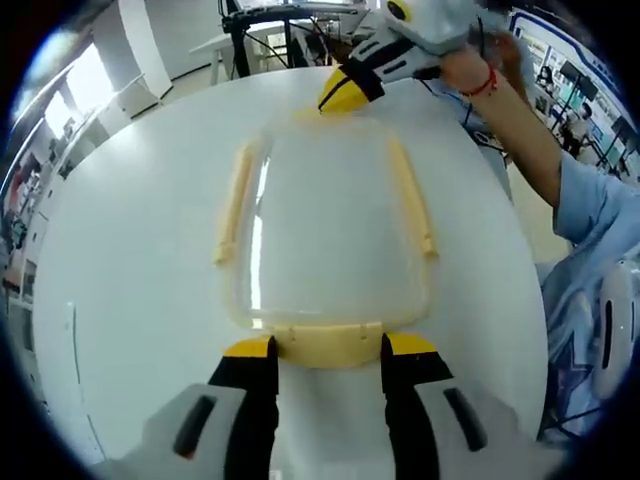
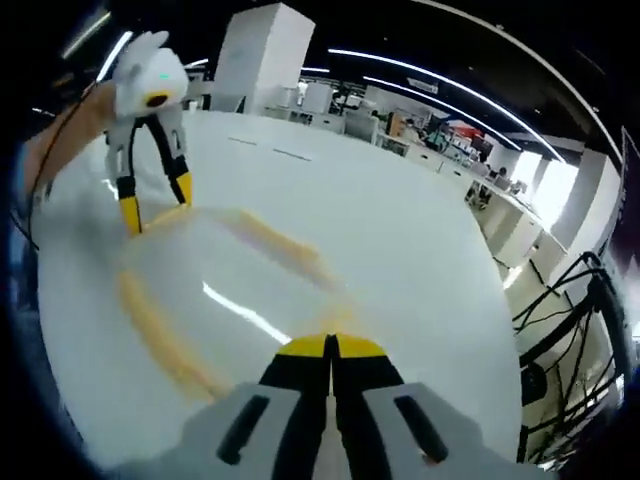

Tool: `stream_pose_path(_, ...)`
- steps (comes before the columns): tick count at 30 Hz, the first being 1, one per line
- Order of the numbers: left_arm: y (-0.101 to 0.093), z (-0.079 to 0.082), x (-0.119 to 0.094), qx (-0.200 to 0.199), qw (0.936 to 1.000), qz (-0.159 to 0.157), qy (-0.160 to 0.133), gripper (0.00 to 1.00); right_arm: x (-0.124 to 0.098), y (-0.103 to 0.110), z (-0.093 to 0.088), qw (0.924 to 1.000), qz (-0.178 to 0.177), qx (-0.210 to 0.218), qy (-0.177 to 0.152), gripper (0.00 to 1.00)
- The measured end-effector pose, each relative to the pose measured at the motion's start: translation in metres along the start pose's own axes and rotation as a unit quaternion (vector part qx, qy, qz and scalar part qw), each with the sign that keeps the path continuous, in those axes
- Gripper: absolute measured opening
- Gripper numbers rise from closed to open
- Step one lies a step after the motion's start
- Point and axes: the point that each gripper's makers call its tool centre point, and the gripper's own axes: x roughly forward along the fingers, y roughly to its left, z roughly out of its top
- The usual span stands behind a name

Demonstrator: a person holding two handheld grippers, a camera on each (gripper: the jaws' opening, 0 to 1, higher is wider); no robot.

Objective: Snap each plastic latch of the storage box into its locked position after aligning the lid with the box until every specified latch is closed and the lid sits flush.

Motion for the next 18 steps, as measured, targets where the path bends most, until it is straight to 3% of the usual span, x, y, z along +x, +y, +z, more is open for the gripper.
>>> stream_pose_path(1, 0.000, 0.000, 0.000, 0.001, 1.0000, -0.001, 0.001, 0.40, -0.004, -0.002, 0.000, 0.9999, 0.007, -0.015, 0.002, 0.02)
stream_pose_path(4, 0.000, -0.001, 0.000, 0.003, 1.0000, -0.002, 0.003, 0.40, -0.010, -0.001, -0.004, 0.9977, 0.043, -0.047, 0.025, 0.21)
stream_pose_path(8, -0.001, -0.001, 0.000, 0.004, 1.0000, -0.002, 0.006, 0.40, -0.011, -0.002, -0.013, 0.9905, 0.052, -0.111, 0.063, 0.24)
stream_pose_path(12, -0.001, -0.002, -0.001, 0.004, 1.0000, -0.002, 0.005, 0.40, -0.012, 0.015, -0.016, 0.9820, 0.110, -0.136, 0.071, 0.27)
stream_pose_path(18, -0.002, -0.003, -0.002, 0.005, 1.0000, -0.002, 0.007, 0.40, -0.004, 0.018, -0.021, 0.9705, 0.135, -0.170, 0.105, 0.32)
